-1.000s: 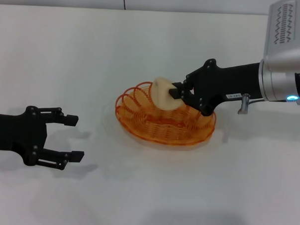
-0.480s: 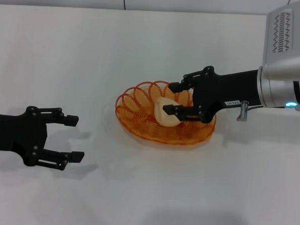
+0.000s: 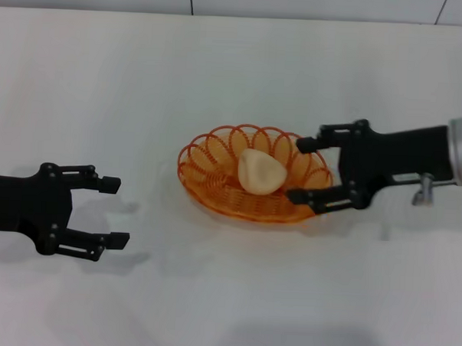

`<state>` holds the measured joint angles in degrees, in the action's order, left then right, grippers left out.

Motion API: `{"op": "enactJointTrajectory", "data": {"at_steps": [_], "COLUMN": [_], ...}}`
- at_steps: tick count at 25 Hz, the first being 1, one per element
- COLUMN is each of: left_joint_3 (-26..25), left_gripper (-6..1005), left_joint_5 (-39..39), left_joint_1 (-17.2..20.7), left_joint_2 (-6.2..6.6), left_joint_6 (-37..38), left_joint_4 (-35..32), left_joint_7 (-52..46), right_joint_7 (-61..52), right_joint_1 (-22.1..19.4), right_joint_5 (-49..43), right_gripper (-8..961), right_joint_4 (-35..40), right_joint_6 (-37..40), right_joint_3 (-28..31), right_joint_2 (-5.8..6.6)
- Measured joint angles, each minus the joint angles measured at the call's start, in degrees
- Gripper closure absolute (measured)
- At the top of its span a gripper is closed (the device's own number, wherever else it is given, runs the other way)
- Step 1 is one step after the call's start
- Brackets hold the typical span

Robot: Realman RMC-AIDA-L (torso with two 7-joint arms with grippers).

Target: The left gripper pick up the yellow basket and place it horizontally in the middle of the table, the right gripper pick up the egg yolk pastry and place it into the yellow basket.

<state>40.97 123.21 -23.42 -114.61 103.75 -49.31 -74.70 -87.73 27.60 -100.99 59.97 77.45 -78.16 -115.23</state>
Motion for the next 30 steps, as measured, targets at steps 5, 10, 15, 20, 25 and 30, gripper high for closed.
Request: {"op": "enactJointTrajectory", "data": {"at_steps": [5,10,15,20,25,30], "left_joint_3": [0.0,0.2,0.2,0.3,0.3,0.3], "left_gripper": [130,130,131,131,131,131], "left_joint_5": [0.0,-0.2,-0.2,0.5,1.1,2.2], "left_joint_1": [-0.5,-0.6,-1.2,-2.5,-3.4,-3.9], "left_joint_2": [0.07,0.16,0.49,0.53,0.61,0.62], "left_joint_6": [0.0,0.0,0.3,0.4,0.4,0.4], "left_joint_4": [0.1,0.2,0.3,0.5,0.5,0.5], "left_joint_7": [0.1,0.0,-0.5,-1.1,-1.5,-2.2], "right_joint_7": [7.1,13.5,14.4,14.1,12.9,12.5], "right_joint_1": [-0.5,-0.7,-1.6,-1.9,-1.9,-2.1], "right_joint_5": [0.4,0.4,0.1,-1.2,-3.0,-3.6], "right_gripper": [172,171,171,171,180,182], "right_joint_4": [-7.5,-14.0,-15.2,-15.6,-15.5,-15.2], "right_joint_6": [6.6,11.7,11.9,12.4,12.5,12.1], "right_joint_3": [7.8,14.1,14.6,14.4,14.8,14.8], "right_joint_2": [0.08,0.24,0.66,1.15,1.45,1.80]}}
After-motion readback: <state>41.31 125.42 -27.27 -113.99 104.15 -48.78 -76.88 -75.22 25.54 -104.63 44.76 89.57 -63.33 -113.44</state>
